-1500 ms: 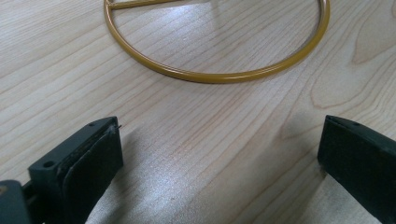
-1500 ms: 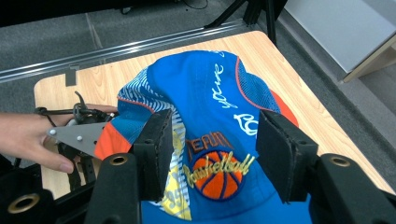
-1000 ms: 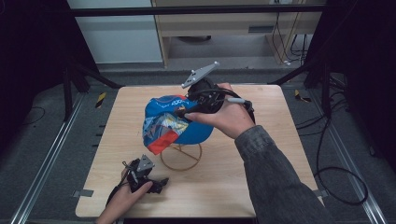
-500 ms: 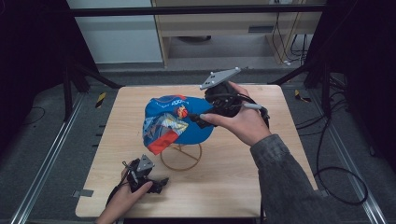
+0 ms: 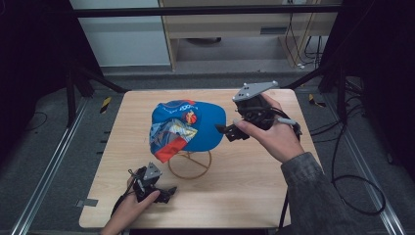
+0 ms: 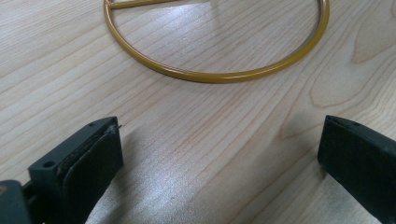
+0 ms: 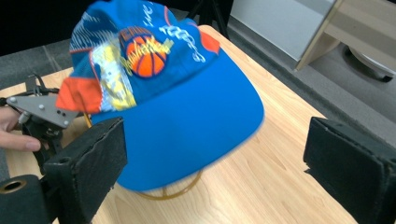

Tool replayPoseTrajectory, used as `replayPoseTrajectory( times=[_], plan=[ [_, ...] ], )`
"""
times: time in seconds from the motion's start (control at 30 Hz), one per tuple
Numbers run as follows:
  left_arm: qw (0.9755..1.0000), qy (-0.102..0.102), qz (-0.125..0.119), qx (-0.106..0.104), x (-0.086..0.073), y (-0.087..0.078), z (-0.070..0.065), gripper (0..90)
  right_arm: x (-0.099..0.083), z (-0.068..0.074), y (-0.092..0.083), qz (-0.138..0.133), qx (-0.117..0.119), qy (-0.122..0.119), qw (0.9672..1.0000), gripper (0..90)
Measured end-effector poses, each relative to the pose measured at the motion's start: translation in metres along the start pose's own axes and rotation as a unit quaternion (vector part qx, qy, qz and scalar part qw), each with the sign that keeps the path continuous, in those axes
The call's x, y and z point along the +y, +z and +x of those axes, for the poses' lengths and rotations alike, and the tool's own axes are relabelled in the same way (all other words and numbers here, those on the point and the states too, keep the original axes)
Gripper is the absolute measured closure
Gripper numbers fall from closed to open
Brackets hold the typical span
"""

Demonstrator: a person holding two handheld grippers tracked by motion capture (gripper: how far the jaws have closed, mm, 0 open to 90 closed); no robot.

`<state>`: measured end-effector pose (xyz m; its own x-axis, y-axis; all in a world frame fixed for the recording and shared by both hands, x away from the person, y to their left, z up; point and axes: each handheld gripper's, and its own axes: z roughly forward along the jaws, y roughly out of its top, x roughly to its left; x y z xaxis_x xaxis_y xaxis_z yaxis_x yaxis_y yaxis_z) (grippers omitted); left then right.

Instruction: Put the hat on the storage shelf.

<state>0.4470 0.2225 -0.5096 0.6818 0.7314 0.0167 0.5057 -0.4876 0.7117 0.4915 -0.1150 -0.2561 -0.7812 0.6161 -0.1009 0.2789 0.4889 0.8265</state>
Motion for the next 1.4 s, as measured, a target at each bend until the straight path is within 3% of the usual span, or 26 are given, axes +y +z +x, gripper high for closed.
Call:
replayPoseTrajectory(
  times=[0.17,0.37,0.53,1.0,1.4],
  plan=[
    [1.0,0.0,0.0,0.0,0.0,0.0,0.0,0.0,-0.012,-0.004,-0.007,0.001,-0.011,0.007,0.9999,7.2],
    [1.0,0.0,0.0,0.0,0.0,0.0,0.0,0.0,-0.039,-0.013,-0.014,0.002,-0.037,0.021,0.9991,8.6],
    [1.0,-0.001,0.0,0.0,0.0,0.0,0.0,0.0,-0.056,-0.019,-0.017,0.02,-0.064,0.009,0.9977,9.6],
    [1.0,0.0,0.001,0.0,0.0,0.0,0.0,0.0,-0.099,-0.027,-0.023,0.029,-0.083,0.015,0.996,11.3],
    [1.0,0.0,0.001,0.0,0.0,0.0,0.0,0.0,-0.13,-0.025,-0.02,0.037,-0.08,0.029,0.9957,11.6]
  ],
)
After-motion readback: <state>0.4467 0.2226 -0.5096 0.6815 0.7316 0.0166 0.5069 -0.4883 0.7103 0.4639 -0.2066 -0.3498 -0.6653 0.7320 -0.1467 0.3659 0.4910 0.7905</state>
